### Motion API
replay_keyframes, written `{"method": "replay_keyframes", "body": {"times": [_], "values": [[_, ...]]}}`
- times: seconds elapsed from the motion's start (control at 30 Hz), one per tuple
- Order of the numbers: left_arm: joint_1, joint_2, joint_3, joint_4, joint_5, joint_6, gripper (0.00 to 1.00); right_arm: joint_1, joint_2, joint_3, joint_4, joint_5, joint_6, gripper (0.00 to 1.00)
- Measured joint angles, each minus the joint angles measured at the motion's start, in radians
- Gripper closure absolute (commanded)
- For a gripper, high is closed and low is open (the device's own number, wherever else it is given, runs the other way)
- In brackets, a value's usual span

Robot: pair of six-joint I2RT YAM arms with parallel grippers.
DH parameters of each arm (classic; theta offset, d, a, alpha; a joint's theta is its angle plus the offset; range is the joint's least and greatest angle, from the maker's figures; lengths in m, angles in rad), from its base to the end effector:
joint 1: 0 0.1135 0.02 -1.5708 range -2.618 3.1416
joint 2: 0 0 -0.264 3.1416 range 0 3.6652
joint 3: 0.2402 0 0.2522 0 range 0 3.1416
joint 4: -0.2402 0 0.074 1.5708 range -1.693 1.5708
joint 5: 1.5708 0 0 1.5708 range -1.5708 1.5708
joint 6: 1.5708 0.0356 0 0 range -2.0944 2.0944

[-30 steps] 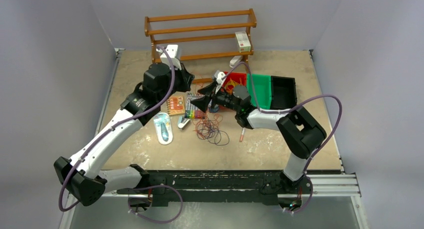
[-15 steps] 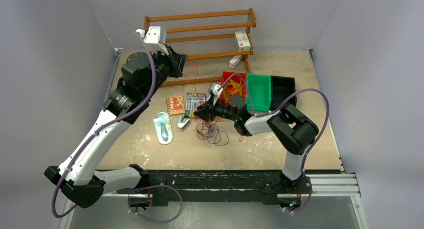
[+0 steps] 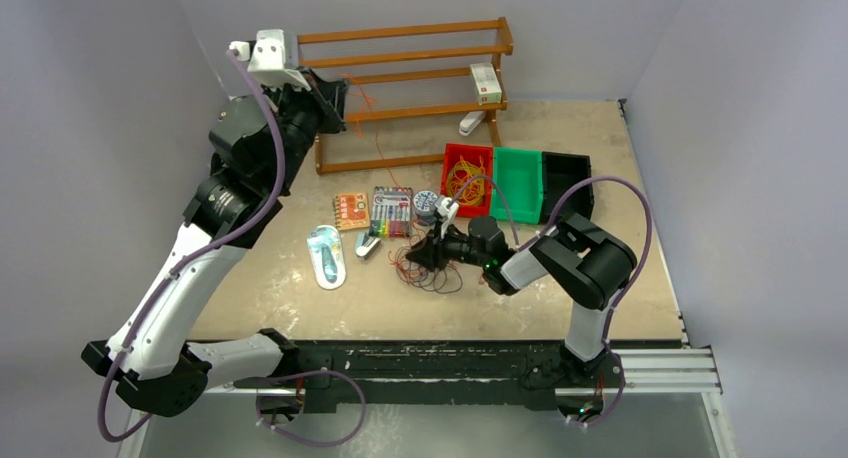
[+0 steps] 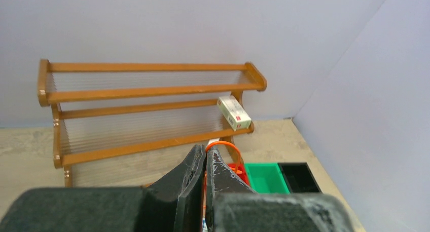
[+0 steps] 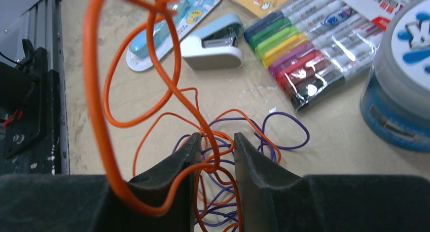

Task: Untangle the cables

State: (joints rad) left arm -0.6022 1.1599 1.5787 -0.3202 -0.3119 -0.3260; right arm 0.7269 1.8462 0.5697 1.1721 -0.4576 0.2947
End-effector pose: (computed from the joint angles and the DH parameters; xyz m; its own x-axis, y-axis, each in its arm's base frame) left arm 0.1886 -0.1164 0.5206 -0.0152 -0.3594 -0.9331 0.2983 0.8890 -0.3473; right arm 0.2329 0.2281 0.1395 -0.3430 0.0436 -0.9383 -0.8620 0.3822 0.3329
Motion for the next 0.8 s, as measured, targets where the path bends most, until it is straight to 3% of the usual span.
{"method": "replay_keyframes", "body": {"times": [0.27, 0.8], "values": [[0.000, 0.011, 0.077, 0.026, -0.048, 0.027, 1.00, 0.001, 0.017, -0.065, 0.054, 0.019, 0.005, 0.71], [0.000, 0.059, 0.223, 0.129, -0.182, 0.148, 1.00, 0.001, 0.066, -0.101, 0.118, 0.040, 0.040, 1.00]]}}
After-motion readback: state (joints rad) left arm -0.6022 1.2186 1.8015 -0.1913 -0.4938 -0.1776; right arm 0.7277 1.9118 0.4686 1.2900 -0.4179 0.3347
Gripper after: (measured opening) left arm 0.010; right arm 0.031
